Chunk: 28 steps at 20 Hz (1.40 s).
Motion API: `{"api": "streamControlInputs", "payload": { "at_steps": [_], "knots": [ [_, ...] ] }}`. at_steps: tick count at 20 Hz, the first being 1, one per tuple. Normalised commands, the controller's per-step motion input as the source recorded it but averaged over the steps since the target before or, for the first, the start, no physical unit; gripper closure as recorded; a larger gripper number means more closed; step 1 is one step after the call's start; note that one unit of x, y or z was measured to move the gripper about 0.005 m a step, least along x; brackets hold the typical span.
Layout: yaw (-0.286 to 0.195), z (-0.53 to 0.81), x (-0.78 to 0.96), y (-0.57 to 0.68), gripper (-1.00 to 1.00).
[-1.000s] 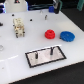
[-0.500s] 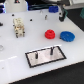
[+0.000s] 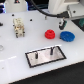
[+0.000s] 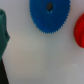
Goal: Insert the blue gear onto the right peg, followed by the red gear
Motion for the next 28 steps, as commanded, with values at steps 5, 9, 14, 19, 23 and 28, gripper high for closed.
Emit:
{"api": "streamControlInputs", "payload": {
  "at_steps": [5,9,14,19,23,28],
  "knots": [
    [0.0,-0.42,-0.13,0.0,-1.0],
    [0.0,-0.42,-0.23,0.0,-1.0],
    [0.0,-0.32,-0.37,-0.09,-1.0],
    [0.0,-0.23,-0.37,-0.09,1.0],
    [0.0,-0.11,-0.35,-0.03,1.0],
    [0.0,0.0,-0.27,-0.02,1.0]
  ]
}}
